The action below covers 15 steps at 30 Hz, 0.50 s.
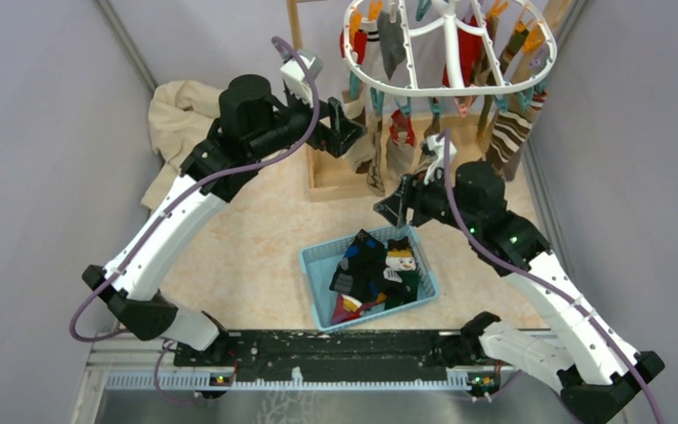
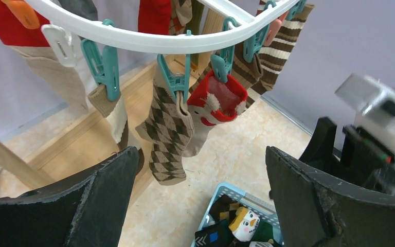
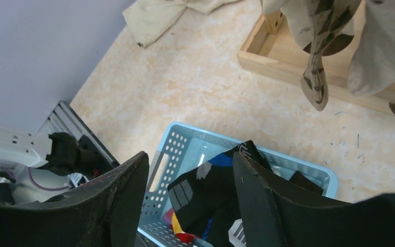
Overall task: Remove the socks clipped to the hanger
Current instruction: Remove the sock from the hanger.
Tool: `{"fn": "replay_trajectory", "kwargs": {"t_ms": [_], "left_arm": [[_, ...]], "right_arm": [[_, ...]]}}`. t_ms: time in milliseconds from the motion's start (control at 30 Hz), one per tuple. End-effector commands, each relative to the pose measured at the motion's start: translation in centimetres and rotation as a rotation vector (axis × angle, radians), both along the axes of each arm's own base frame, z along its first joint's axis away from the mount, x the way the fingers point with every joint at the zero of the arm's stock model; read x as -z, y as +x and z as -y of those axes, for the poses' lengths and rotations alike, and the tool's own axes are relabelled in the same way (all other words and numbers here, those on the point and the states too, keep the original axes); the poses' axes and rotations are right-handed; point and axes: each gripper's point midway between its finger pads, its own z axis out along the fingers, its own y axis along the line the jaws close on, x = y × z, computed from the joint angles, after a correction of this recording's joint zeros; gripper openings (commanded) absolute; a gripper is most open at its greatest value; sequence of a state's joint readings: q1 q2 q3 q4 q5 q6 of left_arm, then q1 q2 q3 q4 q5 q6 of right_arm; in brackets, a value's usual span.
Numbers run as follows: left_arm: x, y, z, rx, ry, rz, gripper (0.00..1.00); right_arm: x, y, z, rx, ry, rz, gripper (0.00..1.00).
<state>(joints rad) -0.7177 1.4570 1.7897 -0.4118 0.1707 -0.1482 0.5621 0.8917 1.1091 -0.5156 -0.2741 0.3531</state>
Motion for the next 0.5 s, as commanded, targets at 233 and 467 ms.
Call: {"fn": "replay_trajectory", "kwargs": {"t_ms": [233, 467], "left_arm": [[-1.0, 3.0, 2.9, -0.005, -0.051, 0.012, 0.99], [-1.7, 3.9, 3.7, -0.017, -0.089, 0.018, 0.99]], "right_arm": [[-0.3, 1.2, -0.6, 0.072, 0.012, 0.092, 0.59], [-0.9, 2.0, 0.2, 0.162, 0.064, 0.094, 0.54]]}}
